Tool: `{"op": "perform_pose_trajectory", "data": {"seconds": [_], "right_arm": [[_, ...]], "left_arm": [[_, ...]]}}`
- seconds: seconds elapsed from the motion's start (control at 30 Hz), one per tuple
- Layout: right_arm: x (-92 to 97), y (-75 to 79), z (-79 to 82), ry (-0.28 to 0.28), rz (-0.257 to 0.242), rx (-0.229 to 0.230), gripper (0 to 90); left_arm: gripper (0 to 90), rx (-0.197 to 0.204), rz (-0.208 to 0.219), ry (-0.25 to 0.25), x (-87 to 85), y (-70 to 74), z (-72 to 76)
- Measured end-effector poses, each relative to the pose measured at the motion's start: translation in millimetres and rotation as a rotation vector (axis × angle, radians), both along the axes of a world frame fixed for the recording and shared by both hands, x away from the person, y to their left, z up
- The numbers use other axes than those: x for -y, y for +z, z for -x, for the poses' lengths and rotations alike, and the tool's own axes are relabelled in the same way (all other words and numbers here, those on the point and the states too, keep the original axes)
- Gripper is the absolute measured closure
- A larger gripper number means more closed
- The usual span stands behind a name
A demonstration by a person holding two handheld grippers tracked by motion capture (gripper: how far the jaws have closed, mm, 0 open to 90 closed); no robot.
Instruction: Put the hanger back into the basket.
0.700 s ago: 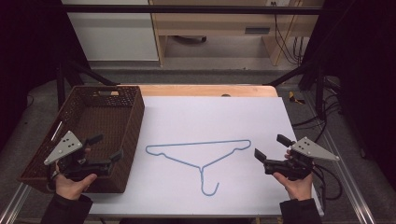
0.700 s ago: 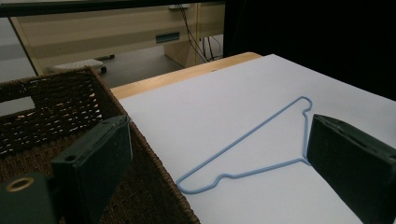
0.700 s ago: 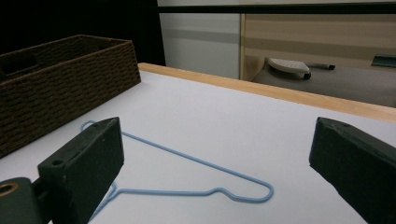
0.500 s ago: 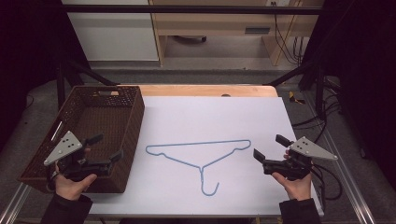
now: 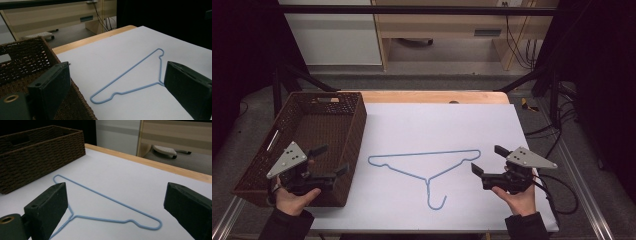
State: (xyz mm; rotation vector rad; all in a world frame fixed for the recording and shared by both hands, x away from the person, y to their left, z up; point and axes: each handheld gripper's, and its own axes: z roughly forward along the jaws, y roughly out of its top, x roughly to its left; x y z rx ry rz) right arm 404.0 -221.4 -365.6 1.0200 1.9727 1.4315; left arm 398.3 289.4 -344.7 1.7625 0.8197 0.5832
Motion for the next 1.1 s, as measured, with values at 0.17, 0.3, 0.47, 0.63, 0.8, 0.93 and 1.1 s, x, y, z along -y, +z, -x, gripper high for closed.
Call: {"op": "perform_pose_trajectory", "data": {"seconds": [0.17,0.3,0.47,0.63,0.8,0.93,1.1], "right_arm": [[-18.1,0.0,-2.5,0.036,0.024,-0.018,7.2],[-33.9,-1.7,-7.7,0.06,0.051,-0.041,8.2],[-54.8,-6.2,-15.4,0.112,0.097,-0.074,10.6],[-81.0,-15.4,-28.9,0.165,0.16,-0.119,14.0],[-104.0,-27.7,-45.0,0.2,0.202,-0.159,18.2],[-119.5,-37.5,-55.5,0.232,0.246,-0.187,20.4],[-132.6,-51.5,-64.7,0.245,0.269,-0.214,23.6]], "left_arm": [[6.7,-0.004,-0.01,-0.009,4.8,-1.7,-0.2],[6.7,-0.003,-0.016,-0.013,6.1,-2.4,0.3],[6.7,-0.007,-0.021,-0.018,9.3,-4.1,-0.2],[6.8,-0.008,-0.03,-0.03,12.8,-5.1,-0.1],[6.8,-0.011,-0.035,-0.036,14.8,-6.4,-0.4],[6.9,-0.015,-0.033,-0.037,15.3,-7.2,-0.7],[7.0,-0.019,-0.04,-0.042,17.3,-9.1,-0.9]]}}
